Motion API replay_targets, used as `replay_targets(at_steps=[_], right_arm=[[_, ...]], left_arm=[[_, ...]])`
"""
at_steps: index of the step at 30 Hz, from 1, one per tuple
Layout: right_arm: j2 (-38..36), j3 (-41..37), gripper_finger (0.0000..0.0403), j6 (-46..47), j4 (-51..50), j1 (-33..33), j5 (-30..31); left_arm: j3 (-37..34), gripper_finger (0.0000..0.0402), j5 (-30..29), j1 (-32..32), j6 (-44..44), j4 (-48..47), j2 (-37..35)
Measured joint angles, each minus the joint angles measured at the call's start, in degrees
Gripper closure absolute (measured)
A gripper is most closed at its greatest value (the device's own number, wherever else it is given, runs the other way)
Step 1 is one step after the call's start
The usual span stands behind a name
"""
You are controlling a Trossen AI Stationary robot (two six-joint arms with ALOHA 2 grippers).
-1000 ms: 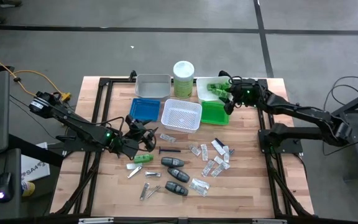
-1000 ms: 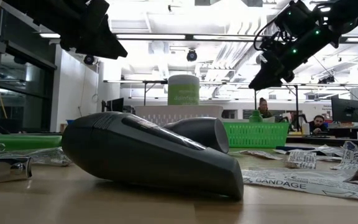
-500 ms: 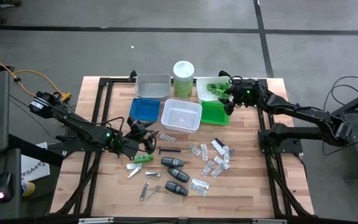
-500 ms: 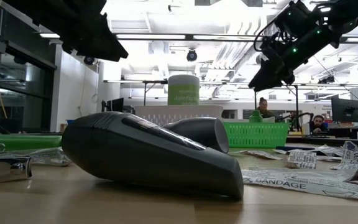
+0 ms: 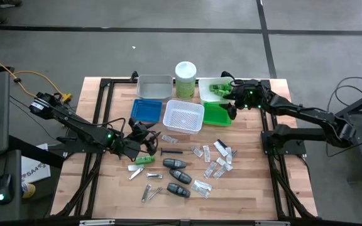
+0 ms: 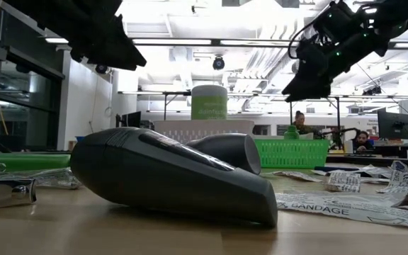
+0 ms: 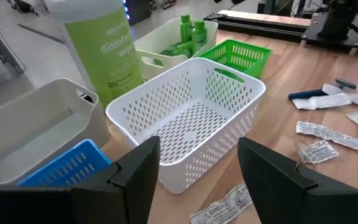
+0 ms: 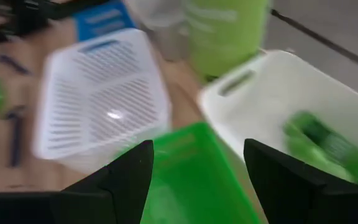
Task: Pick & Place Travel size toiletries
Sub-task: Put the green shampoo into the small white bin
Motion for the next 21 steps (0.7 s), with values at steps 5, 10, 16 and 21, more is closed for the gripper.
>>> replay_targets(at_steps=[5, 10, 16, 21], right_arm=[[0.0, 0.0, 0.0159, 0.0, 1.8, 0.3, -6.4], [0.0, 0.0, 0.0159, -2.2, 3.2, 3.5, -8.3], [-0.3, 0.0, 0.0159, -3.5, 3.1, 9.3, -8.2], [-0.9, 0.0, 0.0159, -3.3, 2.8, 14.9, -7.5]], left_arm=[[1.3, 0.0188, 10.9, 6.0, -2.0, -3.7, 0.0], [2.2, 0.0188, 14.7, 10.8, -1.9, -7.1, -0.2], [2.3, 0.0188, 16.2, 10.9, -3.0, -17.5, -4.4], [2.3, 0.0188, 24.2, 10.9, -11.6, -27.9, -4.3]])
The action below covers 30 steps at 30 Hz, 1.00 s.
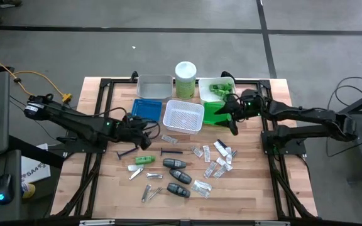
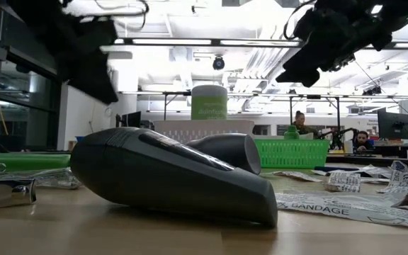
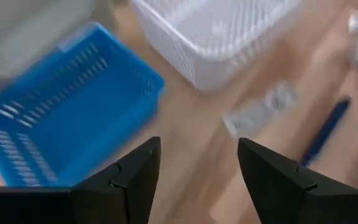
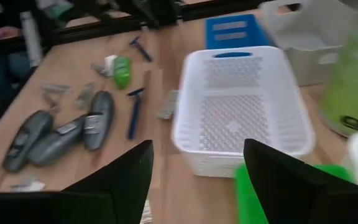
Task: Pick & Place Travel size toiletries
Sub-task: Put the green shampoo into the small white bin
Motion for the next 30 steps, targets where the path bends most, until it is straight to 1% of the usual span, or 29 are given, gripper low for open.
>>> replay_targets(at_steps=[2, 5, 7, 11, 17, 20, 26, 30], right_arm=[[0.0, 0.0, 0.0159, -0.3, 0.0, 2.2, 2.6], [0.0, 0.0, 0.0159, -0.5, 0.0, 5.1, 6.4], [0.0, 0.0, 0.0159, -0.6, 0.0, 6.6, 7.2], [0.0, 0.0, 0.0159, -0.8, 0.0, 8.7, 7.4], [0.0, 0.0, 0.0159, -1.6, 0.0, 11.1, 11.1], [0.0, 0.0, 0.0159, -1.6, 0.0, 11.7, 11.4], [0.0, 0.0, 0.0159, -1.9, 0.0, 12.1, 11.4], [0.0, 0.0, 0.0159, -2.0, 0.0, 12.1, 11.4]], left_arm=[[0.0, 0.0188, 4.5, -0.5, 2.2, 0.5, 1.4], [0.0, 0.0188, 10.4, -2.0, 8.8, 2.5, 3.3], [0.0, 0.0188, 12.9, -2.4, 11.5, 2.6, 5.1], [0.0, 0.0188, 18.5, -2.2, 13.5, 2.8, 7.2], [0.0, 0.0188, 24.7, -2.3, 16.8, 4.1, 9.3], [0.0, 0.0187, 28.7, -2.3, 18.9, 4.9, 10.4], [0.0, 0.0187, 29.8, -2.3, 21.0, 5.2, 10.5], [0.0, 0.0187, 29.8, -2.3, 20.9, 7.8, 10.5]])
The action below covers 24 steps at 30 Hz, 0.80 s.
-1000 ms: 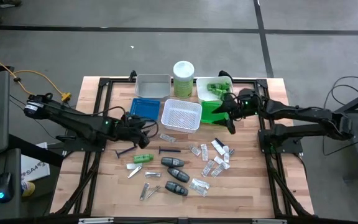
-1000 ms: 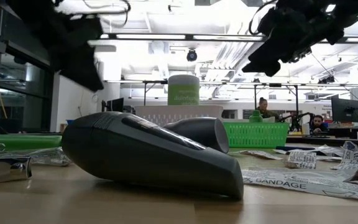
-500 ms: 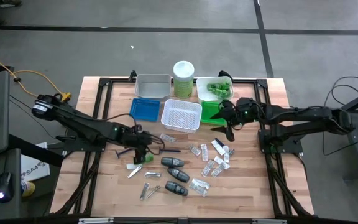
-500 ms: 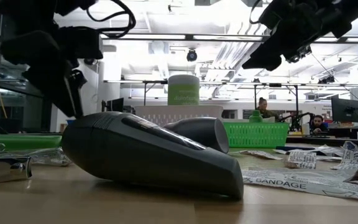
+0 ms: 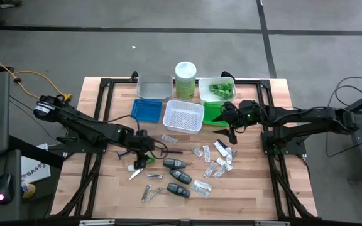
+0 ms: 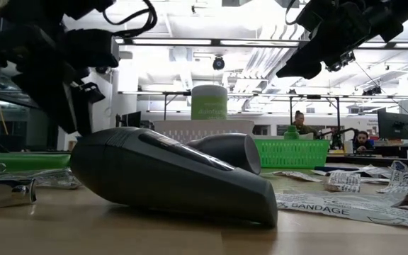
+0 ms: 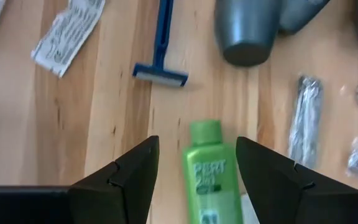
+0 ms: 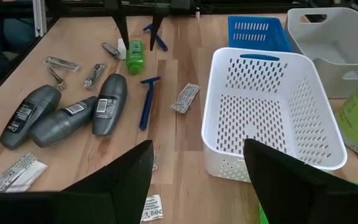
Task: Pick & Place Travel size toiletries
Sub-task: Put the green shampoo into the small white bin
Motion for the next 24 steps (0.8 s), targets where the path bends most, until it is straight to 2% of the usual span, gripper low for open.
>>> replay_targets(at_steps=[5, 12, 15, 21, 24], right_arm=[[0.0, 0.0, 0.0159, 0.0, 0.0, 0.0, 0.0], [0.0, 0.0, 0.0159, -0.3, 0.0, 0.0, 0.0], [0.0, 0.0, 0.0159, -0.5, -0.1, 0.0, 0.0], [0.0, 0.0, 0.0159, -0.6, -0.8, 0.0, 0.0], [0.0, 0.0, 0.0159, -0.9, -1.5, 0.0, 0.0]], left_arm=[[0.0, 0.0180, 0.5, 0.0, -0.2, 2.5, 3.1], [6.0, 0.0139, 1.5, 0.0, 0.0, -2.8, 9.8], [8.8, 0.0136, 0.9, 0.0, 1.1, -3.1, 12.3], [12.3, 0.0137, 0.9, 0.0, -0.4, -10.6, 17.6], [12.8, 0.0137, 1.6, 0.0, -0.6, -8.6, 19.7]])
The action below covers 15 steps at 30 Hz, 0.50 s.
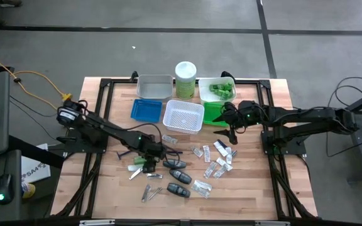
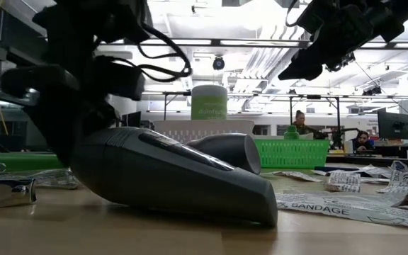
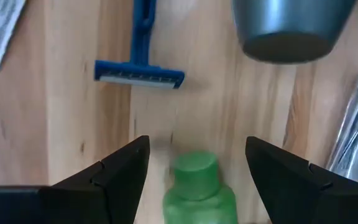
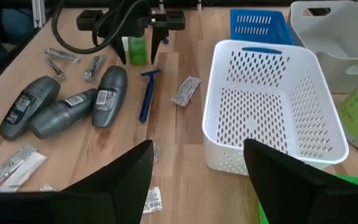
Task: Pick & Place Travel size toiletries
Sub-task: Put the green shampoo into the small white bin
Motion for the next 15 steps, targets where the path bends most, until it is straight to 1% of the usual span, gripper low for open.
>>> replay_targets(at_steps=[9, 12, 15], right_arm=[[0.0, 0.0, 0.0159, -0.2, -0.3, 0.0, 0.0], [0.0, 0.0, 0.0159, -0.2, -0.4, 0.0, 0.0], [0.0, 0.0, 0.0159, -0.2, -0.5, 0.0, 0.0]], left_arm=[[0.2, 0.0137, -0.6, 0.0, -1.5, -0.5, 1.3], [0.3, 0.0137, -1.0, 0.0, -4.1, -0.9, 1.3], [1.7, 0.0137, -1.8, 0.0, -7.1, -4.4, 1.5]])
